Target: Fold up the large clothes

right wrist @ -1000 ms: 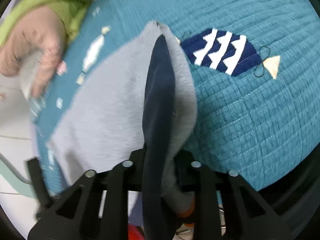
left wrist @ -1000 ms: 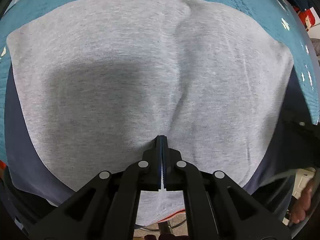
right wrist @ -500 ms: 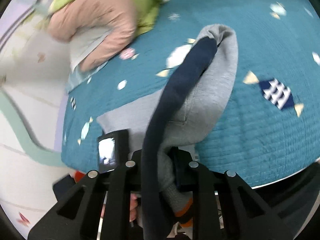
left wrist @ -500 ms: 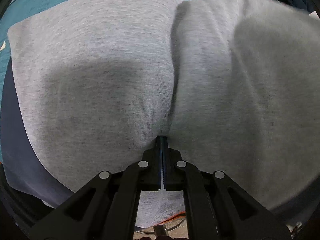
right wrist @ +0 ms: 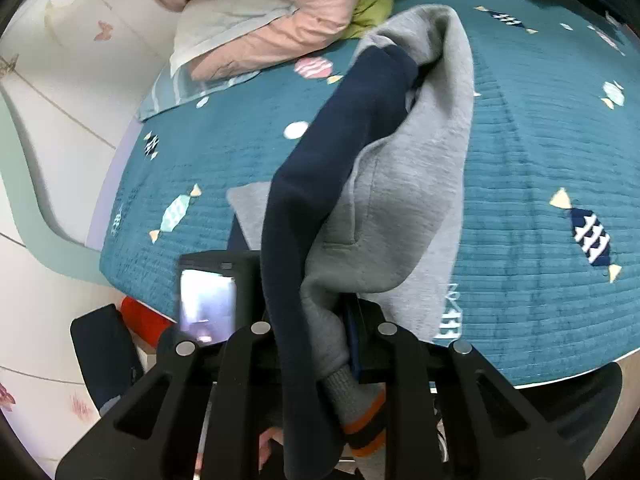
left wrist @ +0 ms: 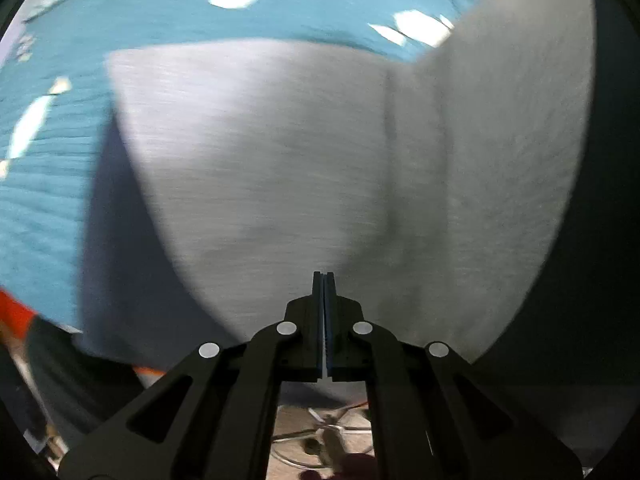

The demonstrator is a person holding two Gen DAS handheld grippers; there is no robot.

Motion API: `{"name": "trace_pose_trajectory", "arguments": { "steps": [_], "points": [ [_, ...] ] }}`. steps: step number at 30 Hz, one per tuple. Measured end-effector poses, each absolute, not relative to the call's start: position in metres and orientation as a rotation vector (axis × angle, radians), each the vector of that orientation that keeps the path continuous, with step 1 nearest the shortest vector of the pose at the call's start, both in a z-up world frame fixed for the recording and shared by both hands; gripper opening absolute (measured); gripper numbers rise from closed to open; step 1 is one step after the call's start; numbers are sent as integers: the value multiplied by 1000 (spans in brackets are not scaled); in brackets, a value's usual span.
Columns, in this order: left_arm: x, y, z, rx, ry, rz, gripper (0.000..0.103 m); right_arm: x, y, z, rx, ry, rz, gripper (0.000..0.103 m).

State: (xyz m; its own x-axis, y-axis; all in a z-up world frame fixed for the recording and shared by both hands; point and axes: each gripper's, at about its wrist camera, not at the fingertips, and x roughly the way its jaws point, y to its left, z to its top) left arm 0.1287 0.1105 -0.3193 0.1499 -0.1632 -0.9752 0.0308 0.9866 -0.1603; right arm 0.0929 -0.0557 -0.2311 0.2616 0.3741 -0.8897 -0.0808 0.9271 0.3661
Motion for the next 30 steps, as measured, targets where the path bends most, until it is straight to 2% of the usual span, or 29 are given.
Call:
{"name": "trace_pose_trajectory", "arguments": {
  "steps": [10,18,21,23,25,28,30],
  "points": [
    [100,239,-282,-86,1345,65,3,110,24,-263,194,1375,411,17],
    [99,276,-269,-121,1349,166,3,133,79,-315,149,1459,400,18],
    [93,289,-277,-112,1373,200,3,138,94,-335,157,1492,394,25],
    [94,292,-290,-121,1392,203,3,138,102,-338,177,1496,434,37],
    [94,294,-301,-141,1414,210,3,136,109,-338,266,1513,548,44],
    [93,301,-308,-168,1428,226,3,130,118,-344,491,1602,753,42],
    [91,304,-307,-181,1425,240,3,126,119,-341,443,1604,741,42]
  ]
}}
